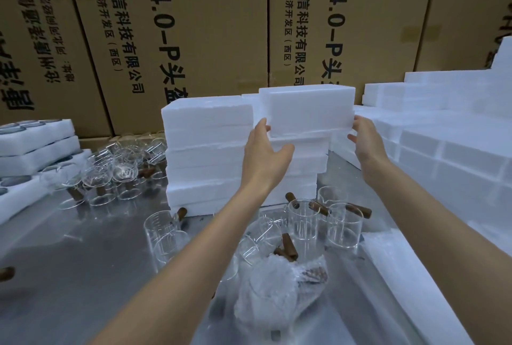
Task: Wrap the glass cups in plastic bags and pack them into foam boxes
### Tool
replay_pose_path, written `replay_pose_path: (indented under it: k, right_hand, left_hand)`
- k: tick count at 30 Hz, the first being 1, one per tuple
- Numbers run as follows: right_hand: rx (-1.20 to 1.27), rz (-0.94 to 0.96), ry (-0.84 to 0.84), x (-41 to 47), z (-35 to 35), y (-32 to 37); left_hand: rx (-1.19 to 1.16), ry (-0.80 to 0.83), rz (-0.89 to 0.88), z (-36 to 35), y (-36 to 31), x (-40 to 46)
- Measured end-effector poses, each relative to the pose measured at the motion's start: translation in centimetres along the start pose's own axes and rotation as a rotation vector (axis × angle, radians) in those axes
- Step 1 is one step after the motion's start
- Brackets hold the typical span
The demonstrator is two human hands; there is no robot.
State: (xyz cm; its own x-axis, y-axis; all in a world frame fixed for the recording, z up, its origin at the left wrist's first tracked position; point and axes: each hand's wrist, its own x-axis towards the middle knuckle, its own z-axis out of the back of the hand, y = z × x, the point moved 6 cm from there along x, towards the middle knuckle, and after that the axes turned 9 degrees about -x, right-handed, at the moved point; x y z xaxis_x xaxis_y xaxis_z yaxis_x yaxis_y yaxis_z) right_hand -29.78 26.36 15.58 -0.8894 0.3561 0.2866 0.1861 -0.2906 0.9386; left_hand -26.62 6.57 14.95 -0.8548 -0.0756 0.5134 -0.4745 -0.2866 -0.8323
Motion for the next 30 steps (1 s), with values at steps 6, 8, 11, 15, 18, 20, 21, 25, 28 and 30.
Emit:
replay_pose_path:
  k: [6,8,11,15,18,20,21,25,28,30]
  right_hand:
    - [0.077,0.035,-0.035,-5.0,3.3,0.9]
    - [0.080,0.052,-0.022,-7.6,3.7,0.8]
    - [0.096,0.041,0.050,-11.5,2.7,-0.2]
    - [0.094,0.032,0.150,-15.3,-0.3,-1.7]
    - [0.058,0.020,0.190,-16.6,-2.1,-2.7]
    - [0.053,0.020,0.213,-17.2,-2.9,-3.2]
    - [0.051,0.023,0.226,-17.5,-3.2,-3.4]
    - [0.003,0.048,0.229,-18.1,-3.8,-4.5]
    - [-0.047,0.073,0.216,-18.1,-3.8,-5.0]
    - [-0.066,0.095,0.217,-18.1,-4.0,-5.3]
  left_hand:
    - [-0.064,0.031,-0.077,3.0,-2.7,-4.2]
    - [-0.087,0.033,-0.074,4.7,-2.8,-6.0]
    - [-0.114,0.032,-0.028,7.1,-2.1,-8.6]
    - [-0.121,0.010,0.079,10.2,-0.3,-11.4]
    - [-0.113,-0.006,0.144,12.2,1.3,-12.9]
    - [-0.080,0.006,0.176,13.1,2.2,-13.6]
    - [-0.056,0.022,0.184,13.4,2.6,-13.7]
    - [-0.019,0.098,0.206,14.1,3.9,-13.6]
    - [0.027,0.098,0.175,14.3,4.5,-13.3]
    - [0.055,0.059,0.169,14.5,5.0,-13.1]
